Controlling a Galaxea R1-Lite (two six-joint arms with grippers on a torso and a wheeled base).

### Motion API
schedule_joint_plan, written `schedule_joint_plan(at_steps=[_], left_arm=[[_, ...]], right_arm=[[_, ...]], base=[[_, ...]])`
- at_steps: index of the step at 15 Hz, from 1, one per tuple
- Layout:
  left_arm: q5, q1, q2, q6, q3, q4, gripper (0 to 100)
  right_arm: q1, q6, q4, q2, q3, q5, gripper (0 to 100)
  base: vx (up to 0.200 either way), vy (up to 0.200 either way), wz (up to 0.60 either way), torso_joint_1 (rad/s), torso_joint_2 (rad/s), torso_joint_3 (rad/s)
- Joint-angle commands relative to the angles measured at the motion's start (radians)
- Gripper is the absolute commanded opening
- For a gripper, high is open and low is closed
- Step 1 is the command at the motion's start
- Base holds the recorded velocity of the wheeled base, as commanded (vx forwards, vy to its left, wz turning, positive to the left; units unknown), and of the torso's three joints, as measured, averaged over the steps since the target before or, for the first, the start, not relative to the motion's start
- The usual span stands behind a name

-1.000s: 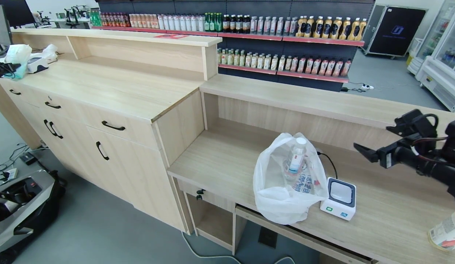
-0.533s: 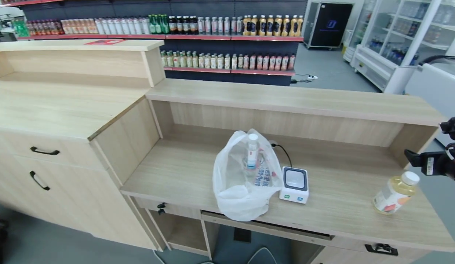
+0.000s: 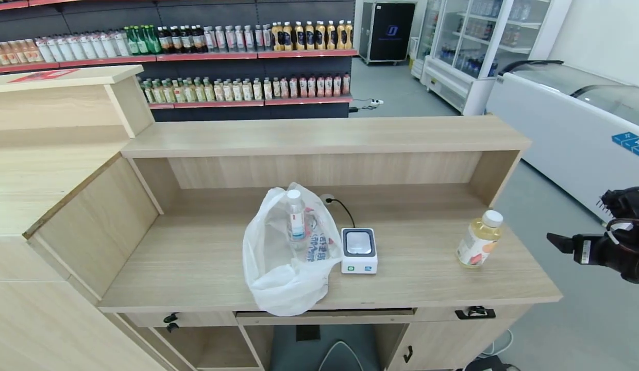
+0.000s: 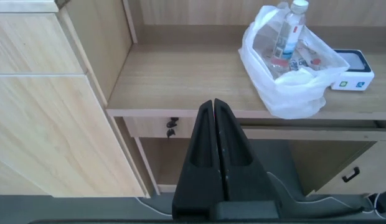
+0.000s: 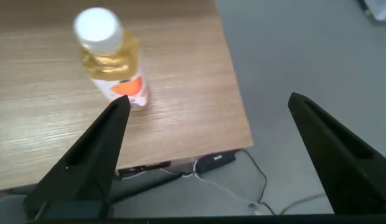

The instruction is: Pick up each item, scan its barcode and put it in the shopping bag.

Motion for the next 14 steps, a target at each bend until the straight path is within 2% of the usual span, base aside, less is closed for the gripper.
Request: schedule_joint_plan(at_steps=[1,5,9,14], left_arm=[[0.0,0.0,0.0,0.0,0.0,0.0,0],[0.0,0.0,0.0,0.0,0.0,0.0,0],[0.0,0.0,0.0,0.0,0.0,0.0,0],[0.0,0.0,0.0,0.0,0.0,0.0,0]], right_arm=[[-0.004,-0.052,-0.053,0.115,-0.014,0.061,100],[0.0,-0.111,-0.148,0.225,-0.024,0.087,100],[0.002,-0.111,-0.234,0.314,-0.03,0.092,100],[0.053,-0.108,-0.292,0.418,-0.086,0.098,100]], base=[[0.0,0.0,0.0,0.0,0.0,0.0],[0.0,0.0,0.0,0.0,0.0,0.0],[0.0,0.0,0.0,0.0,0.0,0.0],[0.0,0.0,0.0,0.0,0.0,0.0]])
